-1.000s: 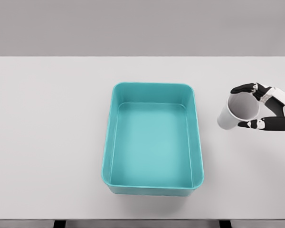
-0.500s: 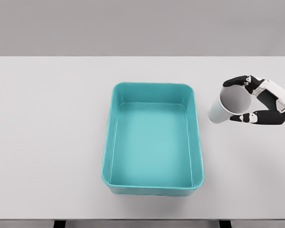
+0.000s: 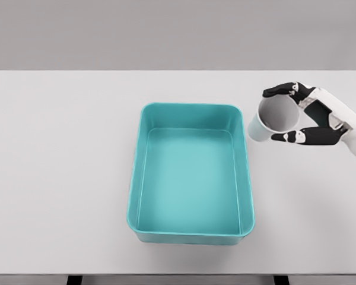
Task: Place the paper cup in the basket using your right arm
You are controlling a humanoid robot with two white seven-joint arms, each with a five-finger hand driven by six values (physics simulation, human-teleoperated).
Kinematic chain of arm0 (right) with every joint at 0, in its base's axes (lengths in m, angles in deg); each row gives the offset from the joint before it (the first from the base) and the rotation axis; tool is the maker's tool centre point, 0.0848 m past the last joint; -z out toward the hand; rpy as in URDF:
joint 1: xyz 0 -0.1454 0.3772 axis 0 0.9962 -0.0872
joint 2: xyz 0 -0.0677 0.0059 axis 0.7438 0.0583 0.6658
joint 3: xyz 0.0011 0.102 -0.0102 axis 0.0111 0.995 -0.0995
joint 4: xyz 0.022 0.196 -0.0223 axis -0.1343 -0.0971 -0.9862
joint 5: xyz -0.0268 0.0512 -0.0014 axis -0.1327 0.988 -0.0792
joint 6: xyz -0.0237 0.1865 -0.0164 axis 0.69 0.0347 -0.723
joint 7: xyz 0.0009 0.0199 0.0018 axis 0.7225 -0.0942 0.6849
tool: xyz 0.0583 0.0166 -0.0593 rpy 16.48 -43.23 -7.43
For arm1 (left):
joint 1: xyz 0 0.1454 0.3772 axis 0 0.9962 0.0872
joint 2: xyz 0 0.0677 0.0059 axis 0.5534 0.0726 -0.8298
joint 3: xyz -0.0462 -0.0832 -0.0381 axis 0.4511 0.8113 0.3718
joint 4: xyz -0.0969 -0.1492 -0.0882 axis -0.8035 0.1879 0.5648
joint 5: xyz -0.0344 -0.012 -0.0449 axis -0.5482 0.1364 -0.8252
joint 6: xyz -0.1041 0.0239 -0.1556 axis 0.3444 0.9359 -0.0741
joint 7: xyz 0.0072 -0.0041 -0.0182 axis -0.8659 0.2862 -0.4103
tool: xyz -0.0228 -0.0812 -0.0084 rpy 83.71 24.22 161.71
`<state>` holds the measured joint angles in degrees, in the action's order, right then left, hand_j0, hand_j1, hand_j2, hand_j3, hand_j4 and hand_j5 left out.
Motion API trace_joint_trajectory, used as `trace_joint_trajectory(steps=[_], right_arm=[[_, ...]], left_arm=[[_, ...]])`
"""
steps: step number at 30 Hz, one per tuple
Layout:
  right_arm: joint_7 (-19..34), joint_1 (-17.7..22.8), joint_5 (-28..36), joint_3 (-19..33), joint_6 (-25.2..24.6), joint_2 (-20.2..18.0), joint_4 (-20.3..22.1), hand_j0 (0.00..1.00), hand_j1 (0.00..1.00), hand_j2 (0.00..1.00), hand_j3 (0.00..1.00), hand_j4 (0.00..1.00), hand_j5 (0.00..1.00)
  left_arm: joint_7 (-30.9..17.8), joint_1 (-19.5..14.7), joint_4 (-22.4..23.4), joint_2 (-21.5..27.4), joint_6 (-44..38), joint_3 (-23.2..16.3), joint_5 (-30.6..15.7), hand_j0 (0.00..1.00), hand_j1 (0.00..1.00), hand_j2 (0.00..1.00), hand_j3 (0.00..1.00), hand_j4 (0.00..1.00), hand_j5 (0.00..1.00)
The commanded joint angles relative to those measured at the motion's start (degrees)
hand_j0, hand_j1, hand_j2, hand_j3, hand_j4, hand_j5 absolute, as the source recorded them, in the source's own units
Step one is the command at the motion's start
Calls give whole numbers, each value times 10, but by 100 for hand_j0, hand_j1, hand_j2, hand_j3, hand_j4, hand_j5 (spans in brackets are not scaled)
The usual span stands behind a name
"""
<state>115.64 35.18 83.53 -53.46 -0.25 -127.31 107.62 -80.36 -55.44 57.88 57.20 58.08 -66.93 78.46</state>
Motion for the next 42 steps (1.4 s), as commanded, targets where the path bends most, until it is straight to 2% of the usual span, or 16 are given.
trace_joint_trajectory(steps=[1, 10, 15, 26, 30, 34, 42], right_arm=[[0, -1, 4, -13, -1, 6, 0, 72, 72, 72, 72, 72, 72], [0, -17, 1, -25, -6, 33, 0, 72, 72, 72, 72, 72, 72], [0, -40, -3, -45, -16, 49, -1, 72, 72, 72, 72, 72, 72], [0, -40, -9, -72, -16, 74, -6, 72, 72, 72, 72, 72, 72], [0, -40, -30, -76, -21, 97, -11, 72, 72, 72, 72, 72, 72], [0, -40, -33, -86, -21, 104, -16, 72, 72, 72, 72, 72, 72], [0, -40, -43, -86, -66, 100, -14, 72, 72, 72, 72, 72, 72]], left_arm=[[0, 0, 0, 0, 0, 0, 0, 100, 100, 100, 100, 100, 100], [0, 0, 0, 0, -1, 0, 0, 100, 100, 100, 100, 100, 100], [0, 0, 0, 0, 0, 0, 0, 100, 100, 100, 100, 100, 100], [0, 0, 0, 0, -1, 0, 0, 100, 100, 100, 100, 100, 100], [0, 0, 0, 0, 0, 0, 0, 100, 100, 100, 100, 100, 100], [0, 0, 0, 0, -1, -1, 0, 100, 100, 100, 100, 100, 100], [0, 0, 0, 0, -1, 0, 0, 100, 100, 100, 100, 100, 100]])
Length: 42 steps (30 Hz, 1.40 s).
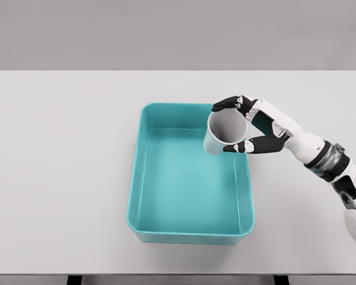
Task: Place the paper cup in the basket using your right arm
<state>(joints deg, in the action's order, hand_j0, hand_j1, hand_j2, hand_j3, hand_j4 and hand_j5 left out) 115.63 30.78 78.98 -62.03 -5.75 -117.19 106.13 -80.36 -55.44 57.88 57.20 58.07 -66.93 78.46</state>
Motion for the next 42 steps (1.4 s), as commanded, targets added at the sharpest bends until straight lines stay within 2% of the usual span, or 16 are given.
trace_joint_trajectory(steps=[1, 12, 19, 22, 26, 42], right_arm=[[0, 0, 3, -1, -14, -2, 1, 72, 72, 72, 72, 72, 72], [0, -35, 2, -28, -48, -5, 0, 72, 72, 72, 72, 72, 72], [0, -40, 1, -36, -49, 2, -6, 72, 72, 72, 72, 72, 72], [0, -54, 0, -52, -49, 4, -16, 72, 72, 72, 72, 72, 72], [0, -58, -21, -59, -48, 26, -34, 72, 72, 72, 72, 72, 72], [0, -58, -62, -78, -45, 74, -59, 72, 72, 72, 72, 72, 72]], left_arm=[[0, 0, 0, 0, 0, 0, 0, 100, 100, 100, 100, 100, 100], [0, 0, 0, 0, 0, -1, 0, 100, 100, 100, 100, 100, 100], [0, 0, 0, 0, 0, 0, 0, 100, 100, 100, 100, 100, 100], [0, 0, 0, 0, 0, 0, 0, 100, 100, 100, 100, 100, 100], [0, 0, 0, 0, 0, 0, 0, 100, 100, 100, 100, 100, 100], [0, 0, 0, 0, -1, 0, 0, 100, 100, 100, 100, 100, 100]])
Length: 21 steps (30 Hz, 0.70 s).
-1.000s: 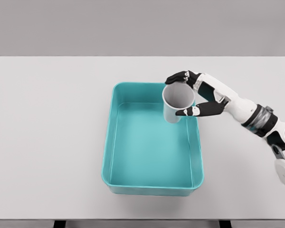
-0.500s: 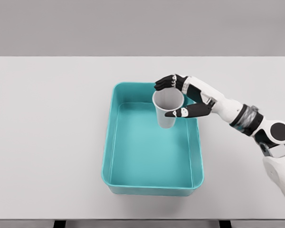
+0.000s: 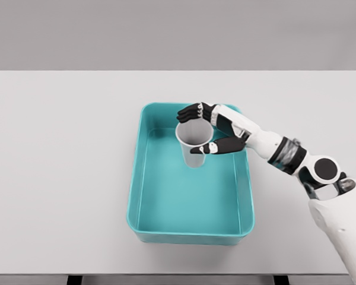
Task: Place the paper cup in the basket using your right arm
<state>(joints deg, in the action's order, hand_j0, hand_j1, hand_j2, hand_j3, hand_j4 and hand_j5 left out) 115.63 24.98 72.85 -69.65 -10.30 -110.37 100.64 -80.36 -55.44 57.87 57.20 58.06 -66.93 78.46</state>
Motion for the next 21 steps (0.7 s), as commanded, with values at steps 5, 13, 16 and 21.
trace_joint_trajectory(steps=[5, 13, 16, 21], right_arm=[[0, 2, -13, -7, 4, 16, -21, 72, 72, 72, 72, 72, 72], [0, 2, -23, -12, 4, 22, -31, 72, 72, 72, 72, 72, 72], [0, 2, -23, -12, 4, 21, -30, 72, 72, 72, 72, 72, 72], [0, 5, -23, -12, 5, 21, -28, 72, 72, 72, 72, 72, 72]], left_arm=[[0, 0, 0, 0, 0, 0, 0, 100, 100, 100, 100, 100, 100], [0, 0, 0, 0, 0, 0, 0, 100, 100, 100, 100, 100, 100], [0, 0, 0, 0, 0, 0, 0, 100, 100, 100, 100, 100, 100], [0, 0, 0, 0, 0, -1, 0, 100, 100, 100, 100, 100, 100]])
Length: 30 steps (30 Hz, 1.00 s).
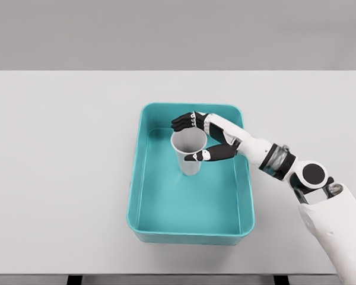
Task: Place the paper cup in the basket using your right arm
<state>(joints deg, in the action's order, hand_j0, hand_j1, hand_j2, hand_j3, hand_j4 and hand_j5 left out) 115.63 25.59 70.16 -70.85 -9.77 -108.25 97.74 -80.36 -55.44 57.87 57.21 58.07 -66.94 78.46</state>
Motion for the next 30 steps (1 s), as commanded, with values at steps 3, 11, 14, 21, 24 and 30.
trace_joint_trajectory(steps=[3, 11, 14, 21, 24, 30], right_arm=[[0, 1, 4, 0, 0, 0, 0, 72, 72, 72, 72, 72, 72], [0, 2, 4, 0, 0, 0, 2, 79, 79, 79, 79, 79, 79], [0, 3, 4, -1, 1, 0, 3, 80, 80, 80, 80, 80, 80], [0, 8, 3, -1, 2, 0, 5, 86, 86, 86, 86, 86, 86], [0, 13, 3, -1, 2, 0, 9, 86, 86, 86, 86, 86, 86], [0, 17, 3, -1, 2, -3, 13, 88, 88, 88, 88, 88, 88]], left_arm=[[0, 0, 0, 0, -1, 0, 0, 100, 100, 100, 100, 100, 100], [0, 0, 0, 0, 0, 0, 0, 100, 100, 100, 100, 100, 100], [0, 0, 0, 0, 0, 0, 0, 100, 100, 100, 100, 100, 100], [0, 0, 0, 0, 0, 0, 0, 100, 100, 100, 100, 100, 100], [0, 0, 0, 0, -1, 0, 0, 100, 100, 100, 100, 100, 100], [0, 0, 0, 0, 0, 0, 0, 100, 100, 100, 100, 100, 100]])
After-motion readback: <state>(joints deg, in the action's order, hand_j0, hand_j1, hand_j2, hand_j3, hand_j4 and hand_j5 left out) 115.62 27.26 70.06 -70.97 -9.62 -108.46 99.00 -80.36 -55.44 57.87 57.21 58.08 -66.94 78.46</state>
